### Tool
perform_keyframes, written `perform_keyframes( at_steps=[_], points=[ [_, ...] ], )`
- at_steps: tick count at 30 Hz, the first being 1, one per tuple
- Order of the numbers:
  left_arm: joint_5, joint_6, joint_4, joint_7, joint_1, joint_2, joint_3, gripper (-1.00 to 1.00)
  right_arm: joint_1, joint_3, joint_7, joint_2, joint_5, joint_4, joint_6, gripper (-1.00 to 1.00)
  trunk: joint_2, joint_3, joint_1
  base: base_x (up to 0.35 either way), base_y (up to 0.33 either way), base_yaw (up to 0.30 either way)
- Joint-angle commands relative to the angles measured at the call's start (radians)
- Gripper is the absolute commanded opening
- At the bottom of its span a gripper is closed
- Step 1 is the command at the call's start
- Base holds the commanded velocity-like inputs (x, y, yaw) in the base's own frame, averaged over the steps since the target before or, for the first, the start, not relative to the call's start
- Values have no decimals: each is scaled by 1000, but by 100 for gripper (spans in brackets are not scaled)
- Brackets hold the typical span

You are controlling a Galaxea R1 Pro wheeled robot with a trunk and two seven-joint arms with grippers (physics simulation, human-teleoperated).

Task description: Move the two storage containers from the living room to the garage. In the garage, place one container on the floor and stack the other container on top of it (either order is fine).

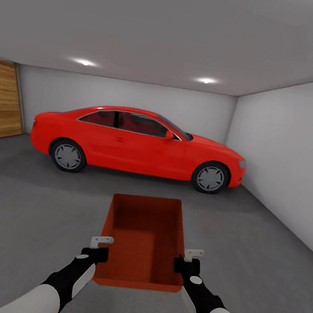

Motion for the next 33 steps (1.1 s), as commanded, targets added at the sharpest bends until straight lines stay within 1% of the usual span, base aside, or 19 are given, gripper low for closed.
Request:
perform_keyframes(
  at_steps=[1,3,4,6,7,10,13,16,21,28,33],
  points=[
    [-11,-39,-5,95,0,12,33,-100,-2,-14,7,0,-54,2,1,-100,-1,-2,1,321,0,0],
    [-11,-39,-5,94,0,12,33,-100,-1,-14,7,0,-54,2,1,-100,-1,-2,1,321,0,0],
    [3,0,4,14,0,7,-3,-100,-1,2,-3,4,-3,7,2,-100,-1,-2,1,0,0,0],
    [42,-7,8,14,0,13,-26,-100,-1,15,-13,7,-10,9,2,-100,-1,-2,1,0,0,0],
    [50,-7,8,14,0,13,-35,-100,-1,18,-15,7,-12,9,2,-100,-1,-2,1,0,0,0],
    [58,-1,8,17,0,13,-45,-100,-1,29,-19,8,-16,10,2,-100,-1,-2,1,0,0,0],
    [50,4,8,8,0,17,-41,-100,-1,30,-21,12,-27,14,1,-100,-1,-2,1,0,0,0],
    [43,4,8,7,0,17,-35,-100,-1,46,-26,13,-42,14,2,-100,-1,-2,1,0,0,0],
    [45,4,8,6,0,17,-34,-100,0,56,-30,13,-46,15,1,-100,-1,-2,1,0,0,0],
    [46,4,8,6,0,17,-34,-100,0,58,-32,13,-47,15,2,-100,-1,-2,1,0,0,-1],
    [47,4,8,6,0,18,-34,-100,0,59,-32,13,-48,15,3,-100,-1,-2,1,0,0,-121]
  ],
)
